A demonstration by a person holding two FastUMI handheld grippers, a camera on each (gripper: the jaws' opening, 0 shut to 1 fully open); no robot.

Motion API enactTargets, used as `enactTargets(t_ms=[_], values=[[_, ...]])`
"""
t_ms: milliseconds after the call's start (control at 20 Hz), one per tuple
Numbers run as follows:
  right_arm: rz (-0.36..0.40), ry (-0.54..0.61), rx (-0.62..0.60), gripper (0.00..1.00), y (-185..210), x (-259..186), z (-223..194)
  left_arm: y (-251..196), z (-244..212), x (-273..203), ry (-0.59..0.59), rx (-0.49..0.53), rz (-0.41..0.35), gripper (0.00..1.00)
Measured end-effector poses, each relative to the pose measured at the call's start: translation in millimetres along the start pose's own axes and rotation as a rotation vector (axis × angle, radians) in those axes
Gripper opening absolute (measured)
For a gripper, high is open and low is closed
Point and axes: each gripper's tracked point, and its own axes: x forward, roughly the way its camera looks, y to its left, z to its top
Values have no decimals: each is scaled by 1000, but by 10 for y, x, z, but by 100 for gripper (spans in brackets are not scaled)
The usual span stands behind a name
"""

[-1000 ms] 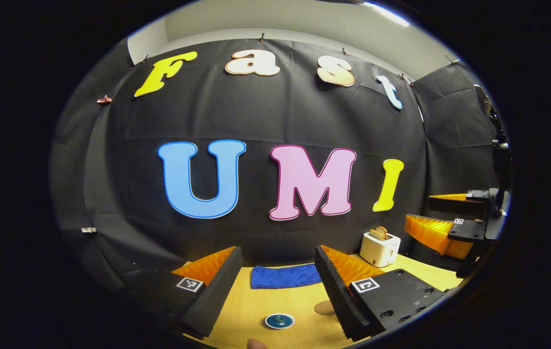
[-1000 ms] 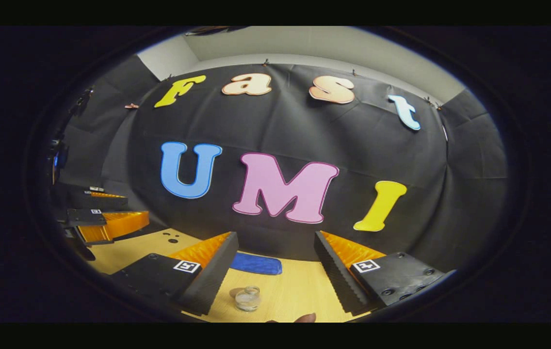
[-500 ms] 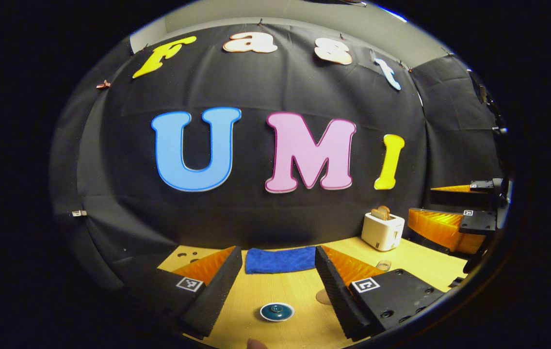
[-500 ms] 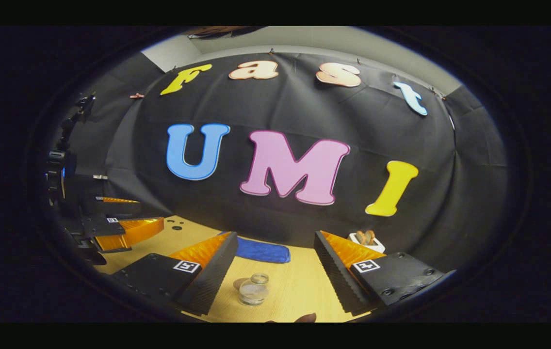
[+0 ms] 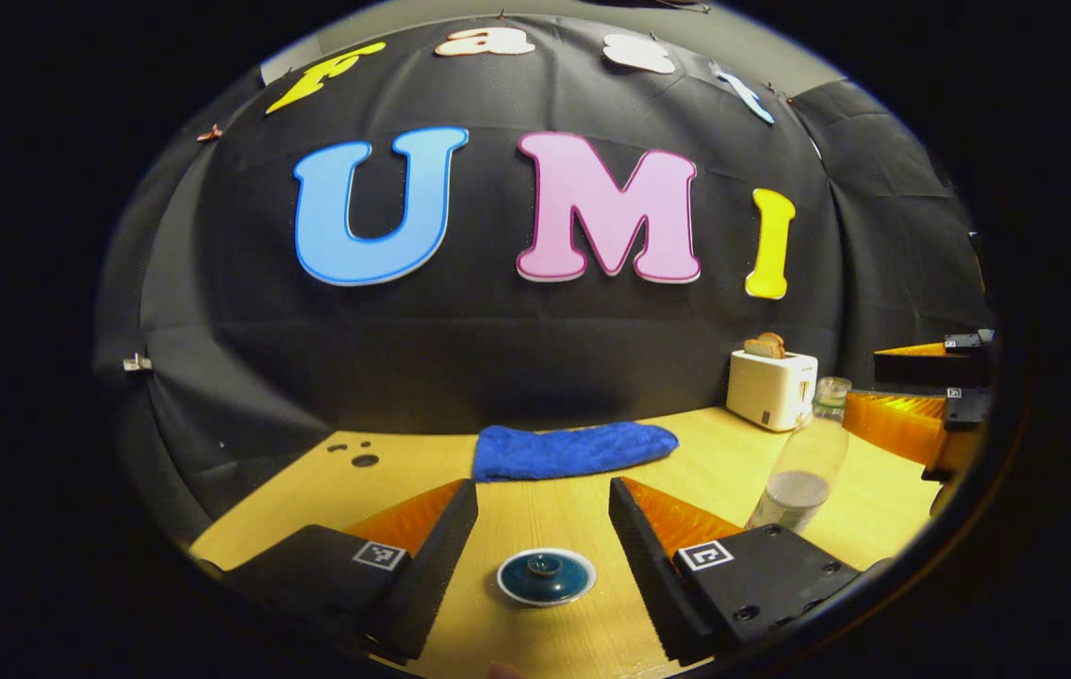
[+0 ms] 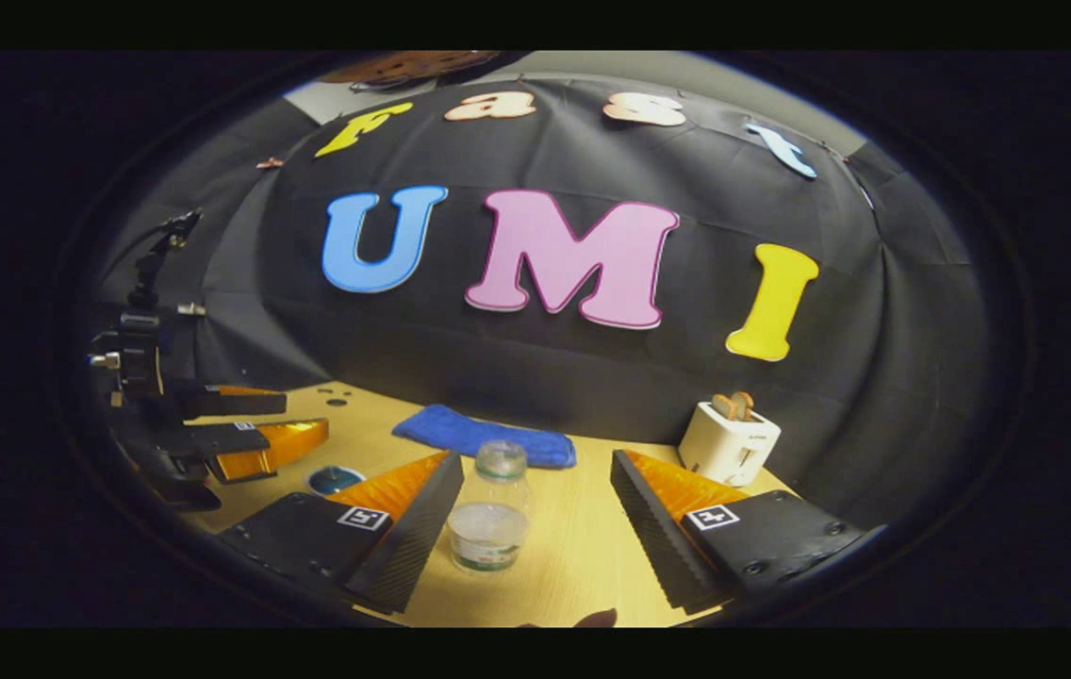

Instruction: Open the teacup lid with one hand, grasp the water bottle and pour water into the teacup with the other hand; after pouring, place the water bottle on the coaster and then close the teacup lid.

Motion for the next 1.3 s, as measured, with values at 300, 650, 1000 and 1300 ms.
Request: enactTargets(t_ms=[300,650,1000,1300], values=[[62,76,47,98,265,-29,-397,-58,-530,199,64,27,-22,74],[81,93,48,98,313,2,-487,-33,-779,376,133,38,-18,56],[81,112,59,98,320,17,-561,-26,-765,436,111,36,-8,34],[96,145,85,98,360,33,-683,-71,-390,381,38,35,-27,31]])
